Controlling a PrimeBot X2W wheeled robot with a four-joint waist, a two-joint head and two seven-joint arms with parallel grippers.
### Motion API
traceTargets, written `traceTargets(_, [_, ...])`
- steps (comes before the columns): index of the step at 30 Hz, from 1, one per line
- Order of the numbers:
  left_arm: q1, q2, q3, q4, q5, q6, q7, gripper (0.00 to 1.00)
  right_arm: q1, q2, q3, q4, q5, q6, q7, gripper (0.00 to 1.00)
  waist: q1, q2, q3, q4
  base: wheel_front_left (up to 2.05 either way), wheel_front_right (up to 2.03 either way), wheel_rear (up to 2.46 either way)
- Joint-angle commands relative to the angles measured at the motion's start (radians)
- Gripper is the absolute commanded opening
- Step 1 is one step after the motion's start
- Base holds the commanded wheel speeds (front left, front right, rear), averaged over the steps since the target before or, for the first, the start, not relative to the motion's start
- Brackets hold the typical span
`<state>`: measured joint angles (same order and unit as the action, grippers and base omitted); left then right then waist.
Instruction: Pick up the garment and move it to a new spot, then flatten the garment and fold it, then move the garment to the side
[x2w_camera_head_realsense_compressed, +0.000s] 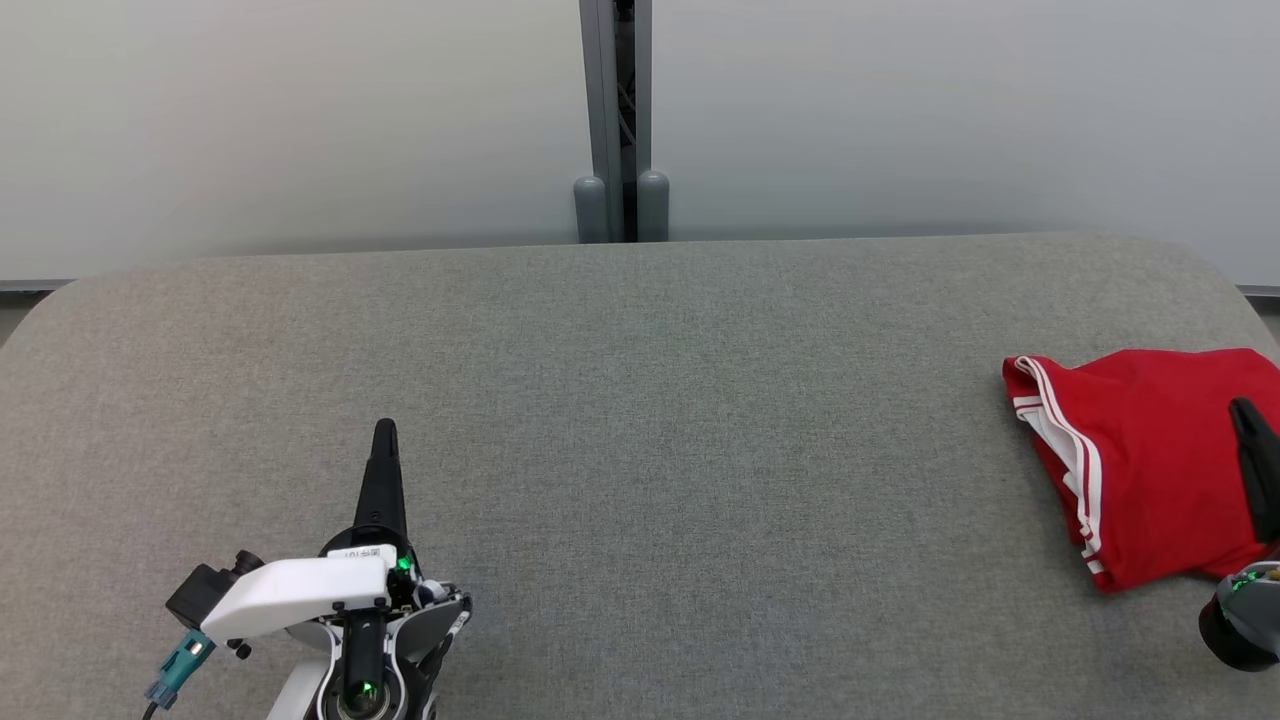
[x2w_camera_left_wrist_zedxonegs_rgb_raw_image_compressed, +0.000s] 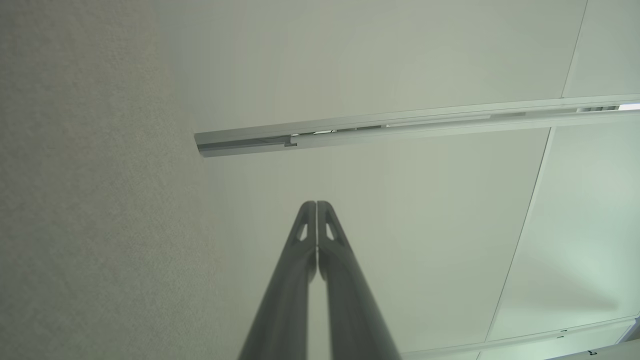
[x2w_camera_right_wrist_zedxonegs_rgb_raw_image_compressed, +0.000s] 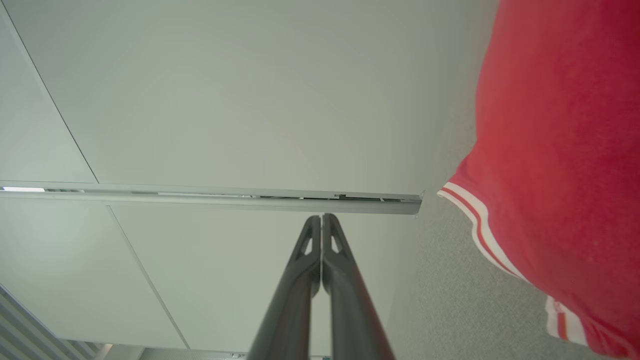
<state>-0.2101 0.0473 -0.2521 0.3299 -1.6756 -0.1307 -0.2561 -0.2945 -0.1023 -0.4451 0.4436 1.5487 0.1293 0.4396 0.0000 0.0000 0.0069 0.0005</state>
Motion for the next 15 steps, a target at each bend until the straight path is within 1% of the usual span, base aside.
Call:
traceTargets(1, [-0.013, 0.002, 0.001, -0.001, -0.002, -0.003, -0.001, 0.0, 0.001, -0.009, -0.001, 0.005, 0.004, 0.002, -0.001, 0.0, 0.0, 0.0, 0.0, 0.0, 0.0, 0.0, 0.0])
traceTargets(15, [-0.013, 0.002, 0.001, -0.001, -0.002, -0.003, -0.001, 0.0, 0.002, -0.01, 0.002, 0.005, 0.007, 0.003, -0.003, 0.0, 0.0, 0.0, 0.0, 0.0, 0.0, 0.0, 0.0])
